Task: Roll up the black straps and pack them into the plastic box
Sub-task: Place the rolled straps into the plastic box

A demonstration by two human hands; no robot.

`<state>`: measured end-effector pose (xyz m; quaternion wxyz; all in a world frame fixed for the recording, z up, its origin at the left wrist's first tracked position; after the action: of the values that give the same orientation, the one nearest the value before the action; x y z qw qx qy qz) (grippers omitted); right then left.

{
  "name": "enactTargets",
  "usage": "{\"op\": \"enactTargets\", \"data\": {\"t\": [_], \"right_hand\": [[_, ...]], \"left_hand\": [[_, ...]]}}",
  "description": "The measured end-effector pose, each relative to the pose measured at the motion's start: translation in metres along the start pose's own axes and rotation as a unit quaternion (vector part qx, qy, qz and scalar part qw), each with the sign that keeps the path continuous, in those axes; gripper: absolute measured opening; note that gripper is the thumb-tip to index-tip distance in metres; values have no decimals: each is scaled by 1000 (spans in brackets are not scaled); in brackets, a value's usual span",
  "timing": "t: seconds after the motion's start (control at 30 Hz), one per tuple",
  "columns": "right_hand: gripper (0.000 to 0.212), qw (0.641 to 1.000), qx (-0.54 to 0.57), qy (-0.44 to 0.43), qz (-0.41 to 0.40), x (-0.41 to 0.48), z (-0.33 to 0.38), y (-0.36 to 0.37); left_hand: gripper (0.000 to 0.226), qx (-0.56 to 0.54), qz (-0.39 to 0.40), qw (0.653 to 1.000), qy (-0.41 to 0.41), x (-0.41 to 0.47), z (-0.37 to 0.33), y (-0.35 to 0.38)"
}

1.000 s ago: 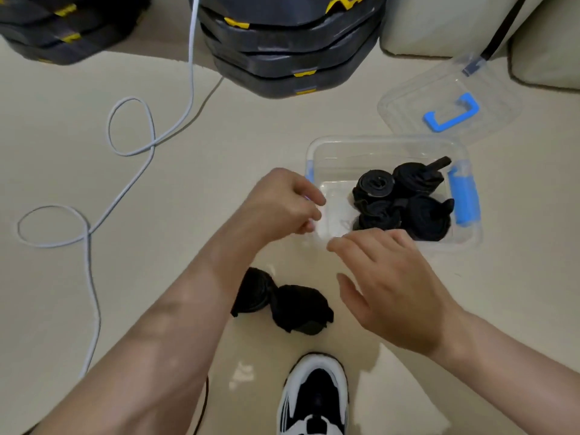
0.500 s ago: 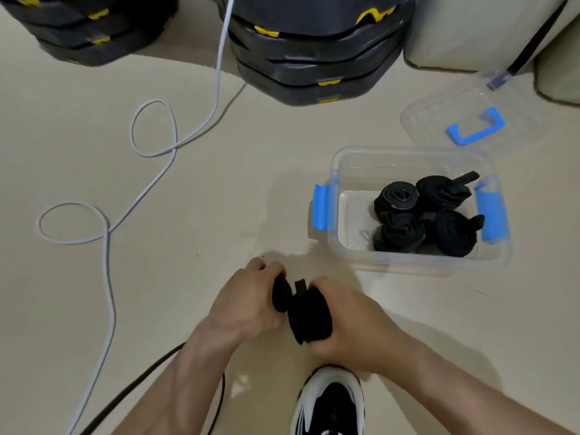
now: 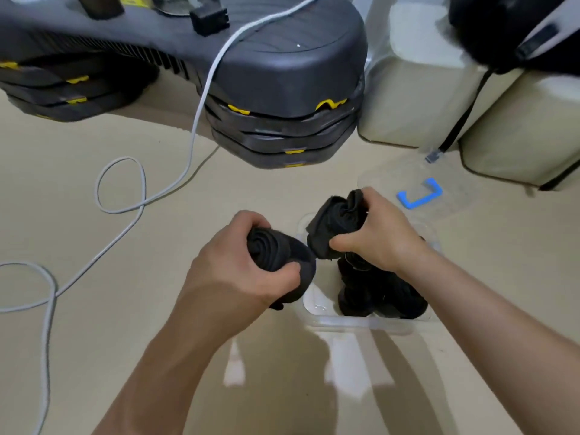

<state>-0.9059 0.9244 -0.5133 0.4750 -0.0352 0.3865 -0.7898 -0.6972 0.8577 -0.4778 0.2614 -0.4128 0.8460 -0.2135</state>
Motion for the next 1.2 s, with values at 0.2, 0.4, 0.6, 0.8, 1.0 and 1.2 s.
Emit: {"op": "enactTargets", "data": {"t": [0.2,0.4,0.6,0.8,1.0,1.2], "right_hand": [[39,979,-204,-20,16,19,-26,44],[48,939,-342,-47,13,18,-46,57],[81,936,-337,-39,90,5,-59,38],[83,924,-347,-67,149,-18,-68,38],[58,926,-362,-77,74,-23,-74,36],[30,924,-365,-91,68,-24,-75,33]], "left_hand": [[49,67,86,992,67,7,-12,37],[62,187,109,965,147,13,-24,69],[64,207,108,954,187,18,-32,81],[64,230,148,943,191,19,-25,101],[62,265,193,923,204,29,-19,133],[51,276,187,924,190,39,-21,126]]}}
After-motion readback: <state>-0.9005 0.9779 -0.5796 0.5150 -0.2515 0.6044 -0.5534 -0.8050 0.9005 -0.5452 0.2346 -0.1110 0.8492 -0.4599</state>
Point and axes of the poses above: each hand's wrist, its own x-axis towards the middle knuckle, its own y-axis out of the palm, z = x × y, the point moved 7 cm from there along x, towards the middle knuckle, and after that the axes turned 2 degrees about z, right-handed, at the moved point
